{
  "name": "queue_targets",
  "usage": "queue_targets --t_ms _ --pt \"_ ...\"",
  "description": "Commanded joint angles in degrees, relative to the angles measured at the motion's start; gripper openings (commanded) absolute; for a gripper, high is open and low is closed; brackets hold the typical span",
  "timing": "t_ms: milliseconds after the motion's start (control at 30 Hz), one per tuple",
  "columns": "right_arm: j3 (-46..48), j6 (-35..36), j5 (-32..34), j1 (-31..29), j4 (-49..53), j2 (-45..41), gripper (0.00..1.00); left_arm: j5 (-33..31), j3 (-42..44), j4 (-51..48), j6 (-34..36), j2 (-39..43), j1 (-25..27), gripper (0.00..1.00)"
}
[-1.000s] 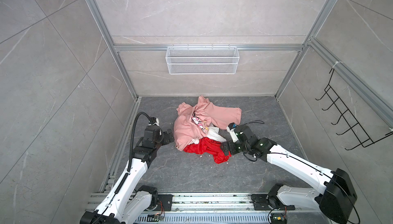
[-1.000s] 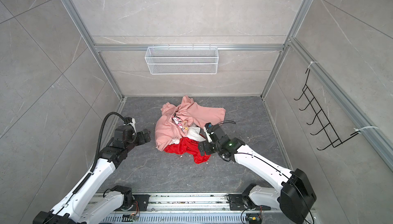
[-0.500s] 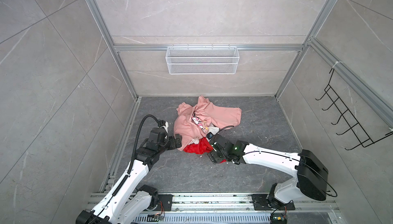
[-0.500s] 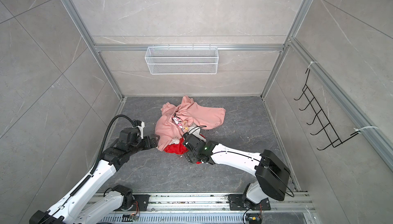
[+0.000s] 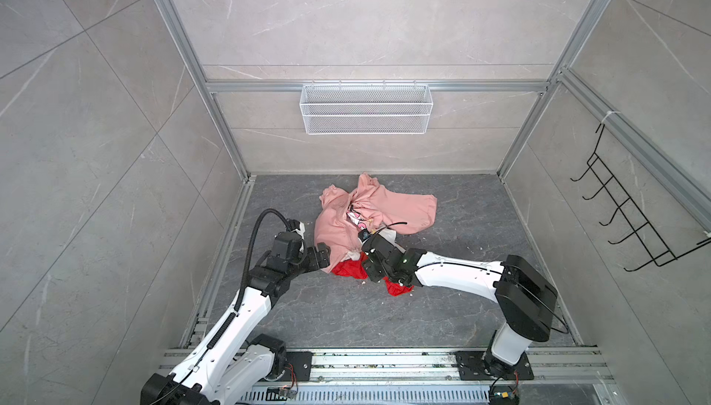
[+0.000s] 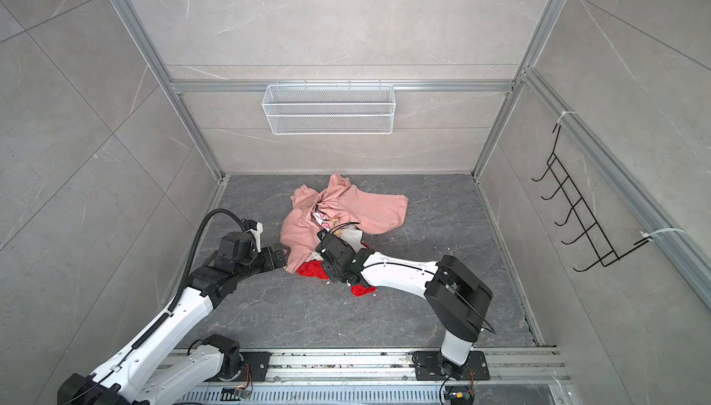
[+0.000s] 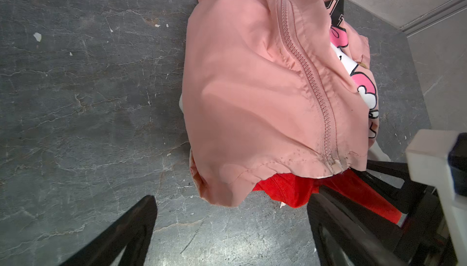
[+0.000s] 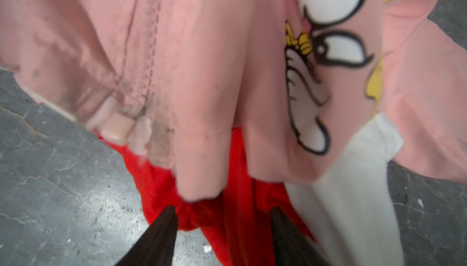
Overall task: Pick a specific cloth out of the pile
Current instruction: 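Close the right gripper on the red cloth under the pink jacket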
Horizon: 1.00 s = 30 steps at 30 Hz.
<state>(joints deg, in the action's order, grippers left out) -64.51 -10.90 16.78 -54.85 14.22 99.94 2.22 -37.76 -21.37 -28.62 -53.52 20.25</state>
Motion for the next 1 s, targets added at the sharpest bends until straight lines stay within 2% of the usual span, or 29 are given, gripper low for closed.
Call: queue_targets --t_ms 0,233,467,967 --pt "-0.9 -0.8 0.9 0.9 -1.7 1.0 0.55 1.4 0.4 2.4 -0.9 0.1 0.1 0.96" --pt "1.3 -2.0 1.3 1.5 -3.4 0.2 0.28 1.2 0.6 3.0 -1.0 -0.1 0.1 0.96" --pt "2.3 -2.7 1.1 1.5 -4.2 -0.4 0.15 1.2 0.2 3.9 -1.0 -1.1 0.1 0.95" --pt "4.1 -4.9 -3.3 4.1 -6.9 -4.8 0.00 0.9 -1.0 5.2 -0.6 -2.4 0.1 0.95"
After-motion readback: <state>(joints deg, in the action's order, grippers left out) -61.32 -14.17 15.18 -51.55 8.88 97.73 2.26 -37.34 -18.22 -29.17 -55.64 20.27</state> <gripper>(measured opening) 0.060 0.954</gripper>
